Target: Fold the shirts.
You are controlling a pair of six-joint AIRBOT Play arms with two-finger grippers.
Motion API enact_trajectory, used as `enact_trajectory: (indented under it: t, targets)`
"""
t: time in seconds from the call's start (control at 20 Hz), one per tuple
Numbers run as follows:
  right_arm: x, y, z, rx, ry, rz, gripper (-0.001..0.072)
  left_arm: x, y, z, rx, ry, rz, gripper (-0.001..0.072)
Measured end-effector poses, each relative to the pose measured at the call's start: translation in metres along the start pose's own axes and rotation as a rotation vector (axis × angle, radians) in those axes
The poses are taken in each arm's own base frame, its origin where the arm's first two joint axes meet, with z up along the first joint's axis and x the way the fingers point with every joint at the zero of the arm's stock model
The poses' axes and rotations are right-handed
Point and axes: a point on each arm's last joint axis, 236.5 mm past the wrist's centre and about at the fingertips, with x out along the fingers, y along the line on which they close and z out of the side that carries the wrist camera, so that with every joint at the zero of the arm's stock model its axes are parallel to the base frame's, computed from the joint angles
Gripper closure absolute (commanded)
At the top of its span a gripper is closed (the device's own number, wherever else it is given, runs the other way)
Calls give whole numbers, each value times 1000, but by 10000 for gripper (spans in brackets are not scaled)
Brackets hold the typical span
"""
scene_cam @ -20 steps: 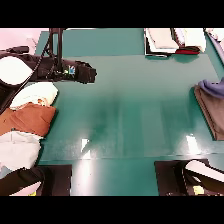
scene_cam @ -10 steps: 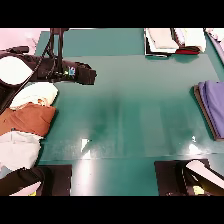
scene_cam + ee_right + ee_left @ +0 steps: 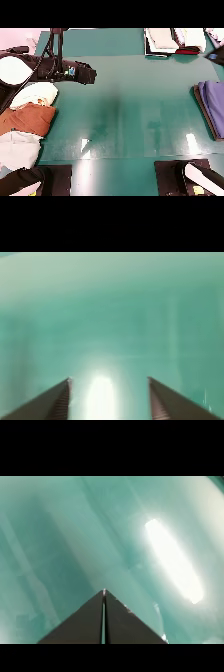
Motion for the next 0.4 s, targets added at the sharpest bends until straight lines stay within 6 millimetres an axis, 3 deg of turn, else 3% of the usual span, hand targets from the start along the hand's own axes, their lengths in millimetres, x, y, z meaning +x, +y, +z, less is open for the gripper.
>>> enact_trajectory:
  t: [0.05,0.1,0.25,0.4]
  targets:
    - [7,30,-2,-53,9,54,619,0,0,2,0,-8,-1,684]
    - [12,56,-7,-100,21,101,687,0,0,4,0,-15,-1,684]
    - [19,110,-22,-201,50,201,687,0,-1,7,0,-29,-2,684]
    - [20,137,-33,-253,68,253,687,0,-1,8,0,-35,-3,684]
